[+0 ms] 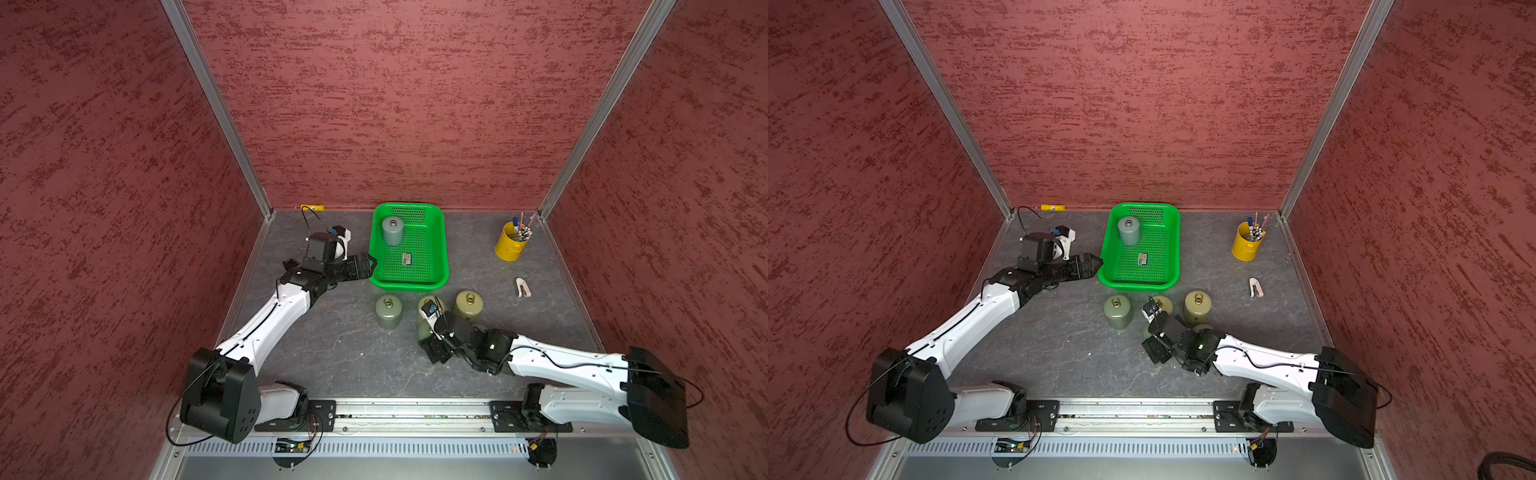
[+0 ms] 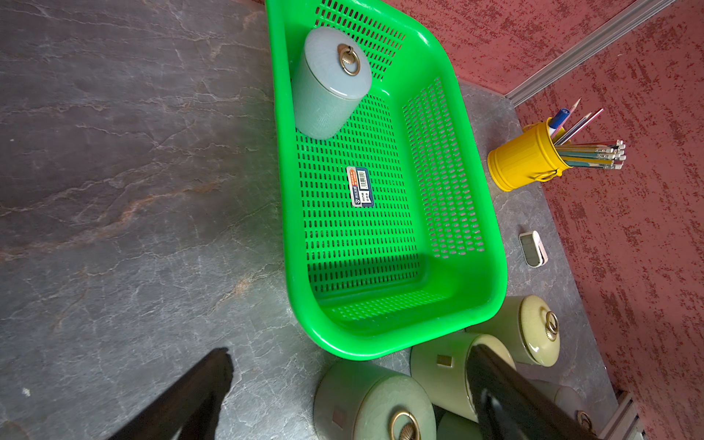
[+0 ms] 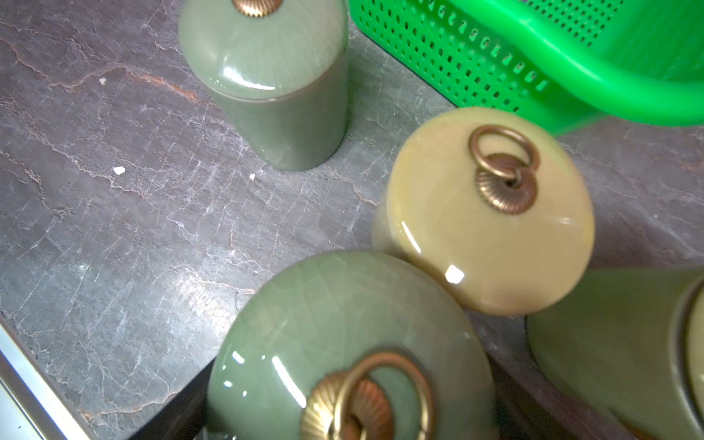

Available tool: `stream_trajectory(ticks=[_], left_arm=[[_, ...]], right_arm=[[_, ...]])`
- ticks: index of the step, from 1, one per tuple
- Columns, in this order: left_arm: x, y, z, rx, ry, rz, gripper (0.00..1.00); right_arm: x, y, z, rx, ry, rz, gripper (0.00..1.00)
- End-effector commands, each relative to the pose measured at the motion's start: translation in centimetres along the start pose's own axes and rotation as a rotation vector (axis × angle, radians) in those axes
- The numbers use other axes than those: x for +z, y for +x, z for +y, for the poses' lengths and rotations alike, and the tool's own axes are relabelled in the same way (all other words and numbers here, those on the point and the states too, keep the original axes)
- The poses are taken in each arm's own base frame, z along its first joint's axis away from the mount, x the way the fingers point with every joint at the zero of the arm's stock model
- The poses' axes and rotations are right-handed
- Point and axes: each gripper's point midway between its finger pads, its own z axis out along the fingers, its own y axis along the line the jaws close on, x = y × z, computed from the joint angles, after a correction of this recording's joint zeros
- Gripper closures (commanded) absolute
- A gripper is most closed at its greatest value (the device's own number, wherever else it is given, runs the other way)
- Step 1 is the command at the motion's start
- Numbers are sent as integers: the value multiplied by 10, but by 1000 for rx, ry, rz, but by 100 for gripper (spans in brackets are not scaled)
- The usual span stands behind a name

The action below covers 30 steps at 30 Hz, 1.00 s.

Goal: Take the tea canister out of the basket
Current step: Place the tea canister at the center of the board.

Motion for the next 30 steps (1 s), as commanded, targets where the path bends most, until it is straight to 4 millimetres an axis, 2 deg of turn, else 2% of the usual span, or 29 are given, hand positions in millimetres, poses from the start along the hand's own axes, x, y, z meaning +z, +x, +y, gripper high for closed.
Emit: stream_trajectory(ticks=[1, 14, 25, 30], left_arm=[[1, 1, 1, 3, 5, 1, 0], [-1, 2, 5, 6, -7, 3, 0], [0, 4, 7, -1, -4, 3, 0], [-2, 4, 7, -1, -6, -2, 0]], right_arm=[[-4, -32, -3, 35, 32, -134, 100], [-3, -29, -5, 37, 44, -124, 100], [-14, -13, -8, 80, 20, -109, 100], [-10, -7, -6, 73, 23, -90, 100]])
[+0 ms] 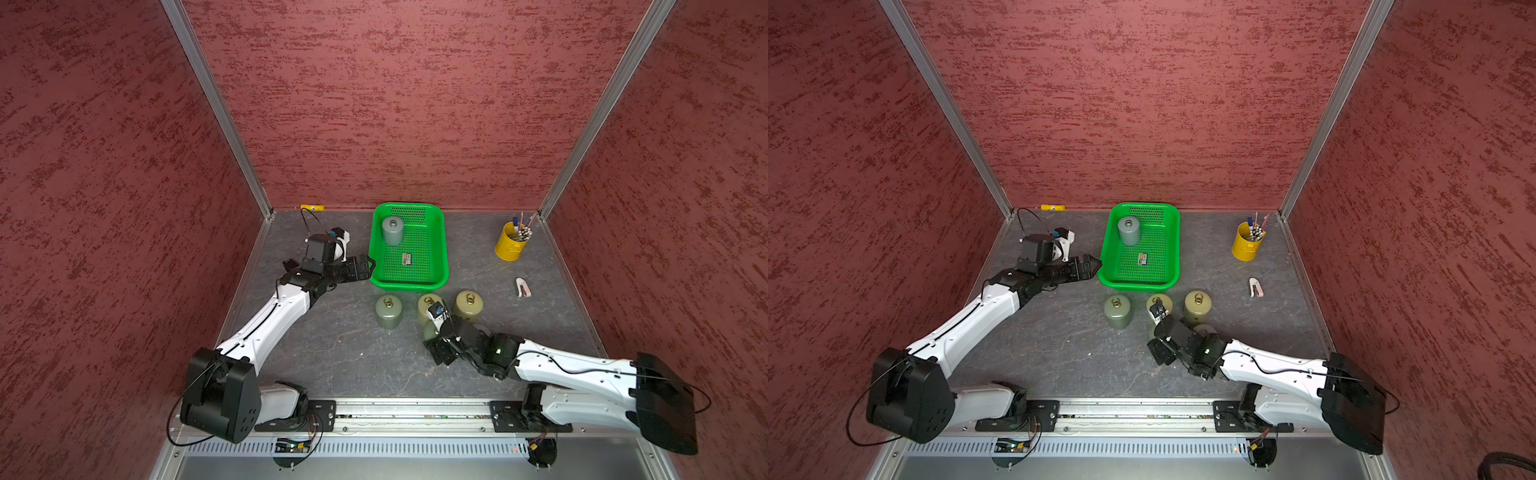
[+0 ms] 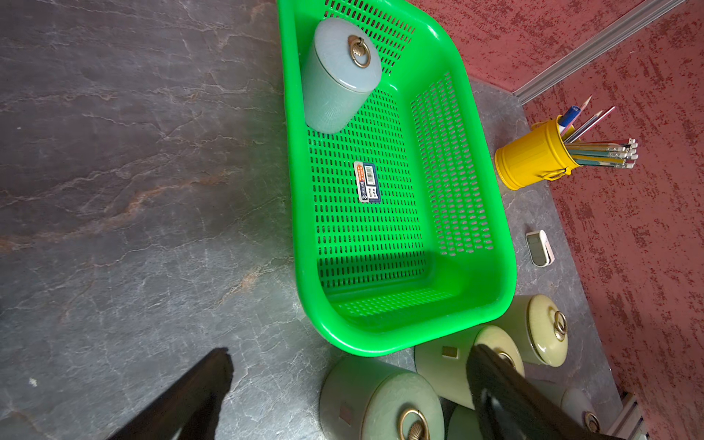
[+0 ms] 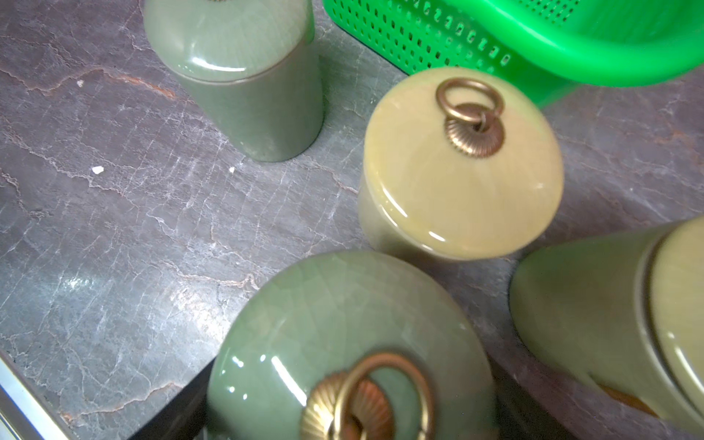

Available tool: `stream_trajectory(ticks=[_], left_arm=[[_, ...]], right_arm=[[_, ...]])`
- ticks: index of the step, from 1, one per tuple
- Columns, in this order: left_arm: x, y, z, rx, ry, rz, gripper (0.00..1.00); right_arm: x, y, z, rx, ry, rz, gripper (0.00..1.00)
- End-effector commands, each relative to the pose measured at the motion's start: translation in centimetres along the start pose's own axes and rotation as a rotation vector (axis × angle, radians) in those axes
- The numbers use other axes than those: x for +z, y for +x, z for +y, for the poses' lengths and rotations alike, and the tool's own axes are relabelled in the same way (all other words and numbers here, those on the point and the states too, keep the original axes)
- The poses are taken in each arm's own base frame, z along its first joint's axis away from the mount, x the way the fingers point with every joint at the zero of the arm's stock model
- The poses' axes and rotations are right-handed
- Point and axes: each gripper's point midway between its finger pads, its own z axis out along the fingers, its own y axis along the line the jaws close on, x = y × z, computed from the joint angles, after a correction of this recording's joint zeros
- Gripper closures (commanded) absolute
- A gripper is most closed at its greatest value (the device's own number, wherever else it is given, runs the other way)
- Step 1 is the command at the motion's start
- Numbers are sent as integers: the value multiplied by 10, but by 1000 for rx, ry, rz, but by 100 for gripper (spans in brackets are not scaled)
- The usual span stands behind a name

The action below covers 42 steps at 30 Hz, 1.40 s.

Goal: Take the tea canister out of the basket
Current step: Place the tea canister at the center of the board.

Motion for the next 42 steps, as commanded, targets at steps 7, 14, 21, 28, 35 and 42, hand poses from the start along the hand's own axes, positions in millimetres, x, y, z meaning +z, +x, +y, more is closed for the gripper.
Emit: stream_trajectory(ticks=[7, 14, 21, 28, 35, 42], left_arm=[[-4, 1, 1, 9, 4, -11, 0], [-4, 1, 1, 7, 5, -11, 0], [-3, 1, 1, 6, 6, -11, 0], [-4, 0, 1, 7, 7, -13, 0], [-5, -3, -3, 9, 18, -16, 0], [-2, -20, -22, 67, 36, -15, 0]], right_arm=[[1, -15, 6, 26, 3, -58, 84], [-2, -13, 2, 29, 19, -68, 31], [-2, -15, -1, 28, 35, -73, 1], [-10, -25, 0, 20, 31, -100, 1], [-36, -50, -1, 5, 25, -182, 1], [-60, -78, -9, -4, 60, -274, 1]])
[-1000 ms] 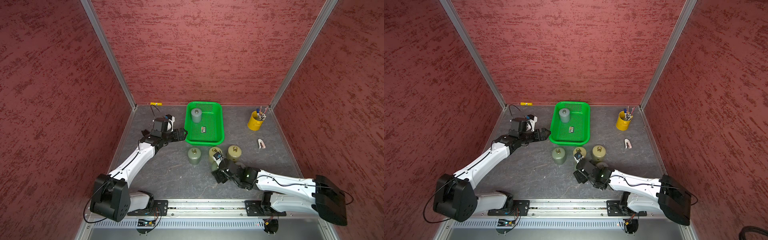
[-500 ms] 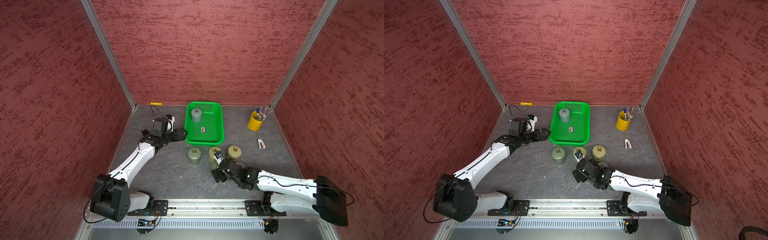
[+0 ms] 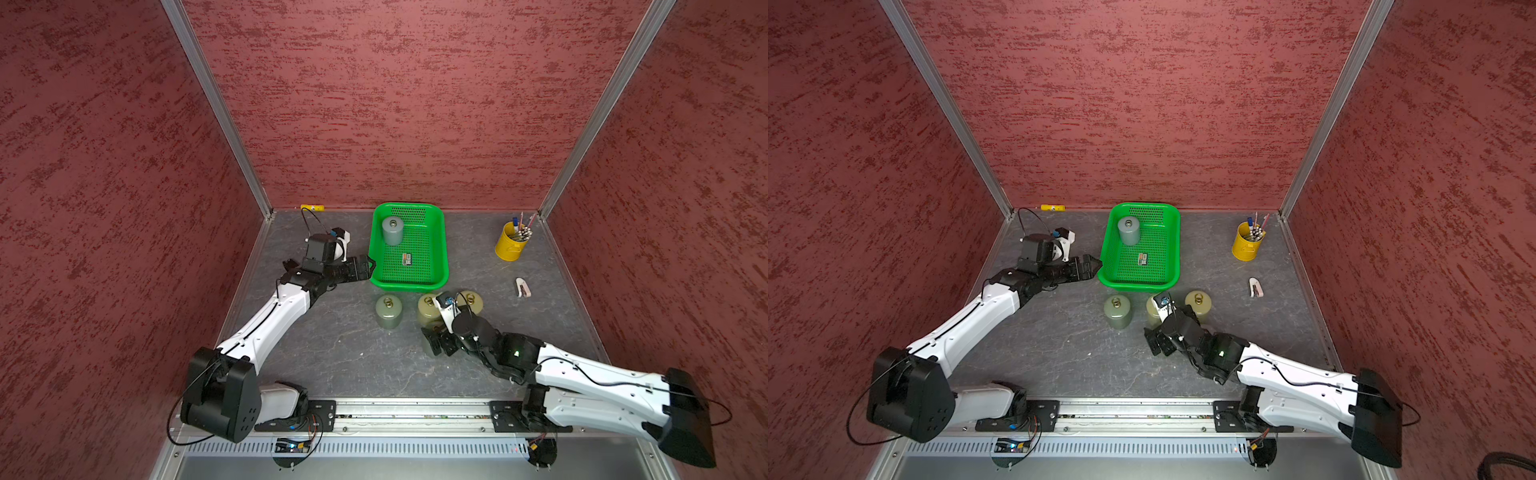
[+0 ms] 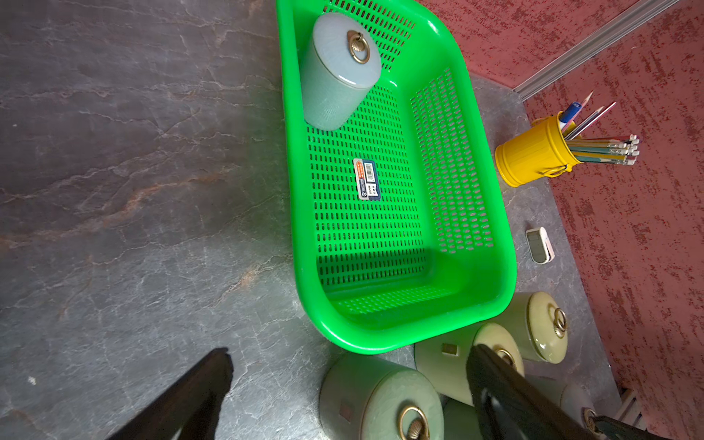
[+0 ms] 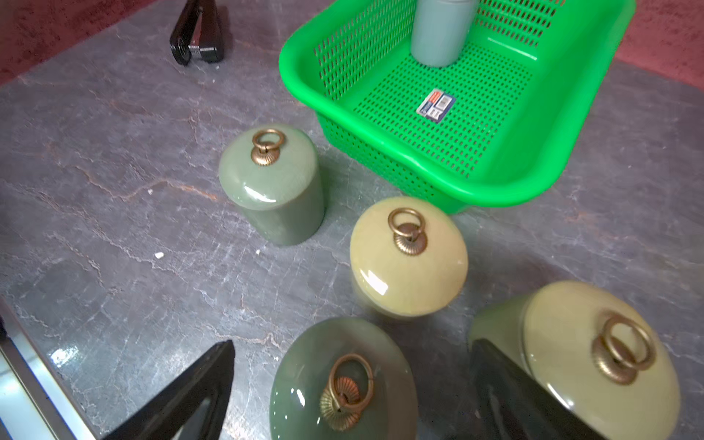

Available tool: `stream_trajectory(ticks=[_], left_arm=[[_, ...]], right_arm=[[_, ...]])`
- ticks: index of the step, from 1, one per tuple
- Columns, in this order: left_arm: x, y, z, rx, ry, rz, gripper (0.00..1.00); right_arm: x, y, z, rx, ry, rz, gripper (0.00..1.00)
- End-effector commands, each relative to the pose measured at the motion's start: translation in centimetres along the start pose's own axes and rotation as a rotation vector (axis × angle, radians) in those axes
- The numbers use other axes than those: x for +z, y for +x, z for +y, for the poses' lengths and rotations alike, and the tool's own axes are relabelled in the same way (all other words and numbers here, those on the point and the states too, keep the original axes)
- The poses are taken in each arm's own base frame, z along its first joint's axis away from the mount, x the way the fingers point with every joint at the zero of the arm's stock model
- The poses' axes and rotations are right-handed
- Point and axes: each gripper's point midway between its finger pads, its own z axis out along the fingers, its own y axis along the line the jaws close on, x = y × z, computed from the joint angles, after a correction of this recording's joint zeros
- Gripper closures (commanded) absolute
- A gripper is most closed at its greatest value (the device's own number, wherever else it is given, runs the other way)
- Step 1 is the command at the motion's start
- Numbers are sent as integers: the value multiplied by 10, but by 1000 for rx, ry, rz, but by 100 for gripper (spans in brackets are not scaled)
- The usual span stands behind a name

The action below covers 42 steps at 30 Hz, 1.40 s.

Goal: Take the tea canister out of the basket
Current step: Place the tea canister at the center of the board, then pick up the tea canister from the basket.

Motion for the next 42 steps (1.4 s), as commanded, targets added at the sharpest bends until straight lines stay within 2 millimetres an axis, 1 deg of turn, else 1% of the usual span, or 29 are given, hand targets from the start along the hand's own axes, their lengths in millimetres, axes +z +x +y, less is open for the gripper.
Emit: stream_trajectory(ticks=[1, 3, 6, 9, 11, 15, 20, 24, 25, 28, 32, 36, 42], left_arm=[[0, -20, -19, 62, 25, -23, 0], [4, -30, -25, 76, 30, -30, 0], [15, -42, -33, 97, 34, -18, 0], [32, -56, -41, 148, 9, -1, 0], [46, -65, -42, 179, -23, 23, 0], [78, -86, -35, 232, -108, 61, 0], [120, -106, -24, 283, -170, 93, 0], [148, -120, -23, 286, -177, 82, 0], [154, -123, -20, 288, -188, 76, 0], [173, -128, -18, 290, -185, 89, 0], [196, -133, -12, 293, -197, 84, 0], [215, -129, -7, 274, -196, 92, 0], [236, -127, -3, 300, -205, 84, 0]], right_arm=[[-10, -26, -7, -19, 58, -50, 1], [-12, -38, -10, -21, 90, -46, 1], [-14, -57, -9, -15, 106, -49, 1], [-15, -70, -10, 14, 98, -52, 1], [-15, -78, -11, 40, 87, -61, 1], [-18, -88, -16, 98, 67, -82, 1], [-15, -87, -19, 130, 54, -61, 1], [-4, -78, -18, 142, 54, -32, 1], [-1, -76, -17, 148, 49, -30, 1], [7, -67, -16, 161, 48, -16, 1], [16, -60, -12, 163, 33, 3, 1], [25, -56, -11, 151, 29, 24, 1], [29, -54, -10, 159, 15, 20, 1]])
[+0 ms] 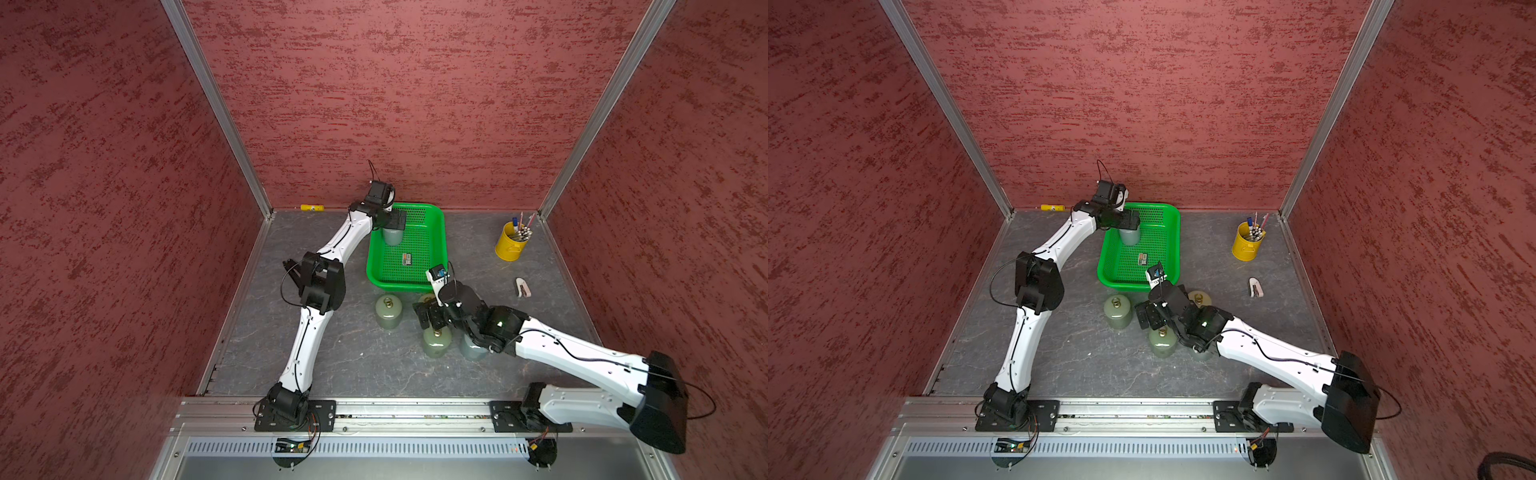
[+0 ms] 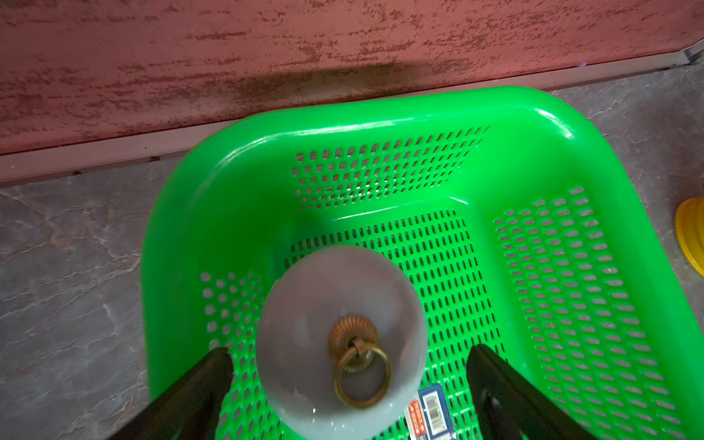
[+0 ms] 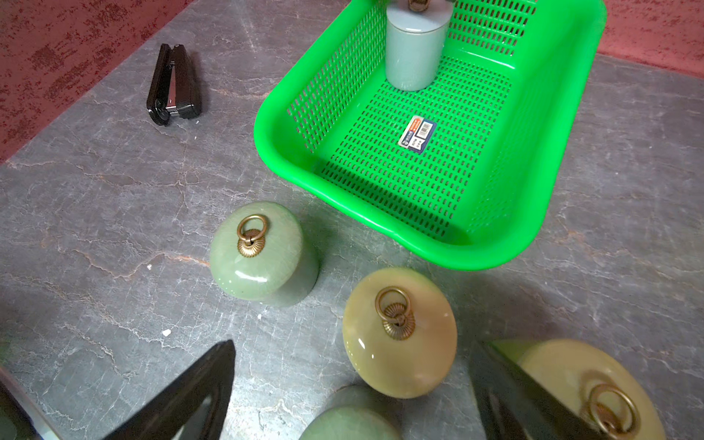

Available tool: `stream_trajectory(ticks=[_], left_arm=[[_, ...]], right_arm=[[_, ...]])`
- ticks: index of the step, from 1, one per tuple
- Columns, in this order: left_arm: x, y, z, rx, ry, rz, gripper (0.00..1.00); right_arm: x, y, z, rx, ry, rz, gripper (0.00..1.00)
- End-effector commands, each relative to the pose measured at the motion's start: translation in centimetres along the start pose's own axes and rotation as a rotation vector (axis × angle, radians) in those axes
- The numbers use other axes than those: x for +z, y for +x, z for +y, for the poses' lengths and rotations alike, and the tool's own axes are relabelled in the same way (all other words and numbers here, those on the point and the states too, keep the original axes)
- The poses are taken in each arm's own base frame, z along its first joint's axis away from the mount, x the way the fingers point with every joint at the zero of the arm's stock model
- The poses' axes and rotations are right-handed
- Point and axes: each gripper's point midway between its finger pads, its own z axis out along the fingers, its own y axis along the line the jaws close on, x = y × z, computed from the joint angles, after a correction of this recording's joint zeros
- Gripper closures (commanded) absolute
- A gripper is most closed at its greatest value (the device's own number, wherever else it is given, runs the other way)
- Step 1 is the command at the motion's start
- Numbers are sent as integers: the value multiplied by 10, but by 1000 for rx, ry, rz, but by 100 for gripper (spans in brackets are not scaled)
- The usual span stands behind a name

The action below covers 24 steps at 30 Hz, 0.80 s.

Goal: Take the tea canister out of the basket
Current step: Pick up the tea canister from the basket.

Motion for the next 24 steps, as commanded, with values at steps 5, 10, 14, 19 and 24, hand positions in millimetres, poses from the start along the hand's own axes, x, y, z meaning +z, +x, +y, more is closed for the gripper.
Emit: stream_trajectory(ticks=[5, 10, 14, 19, 24], left_arm=[[20, 5, 2, 36, -22, 13, 0], [27, 15, 4, 48, -31, 41, 0], [30, 22, 5, 74, -59, 62, 0], [32, 26, 7, 103, -97, 71, 1], [33, 28, 6, 116, -108, 74, 4]], right_arm=[[1, -4, 2, 35, -36, -29, 1], [1, -4, 1, 34, -31, -27, 1], [2, -4, 1, 31, -33, -24, 1], [3, -6, 2, 26, -34, -24, 1], [4, -7, 2, 23, -33, -25, 1]])
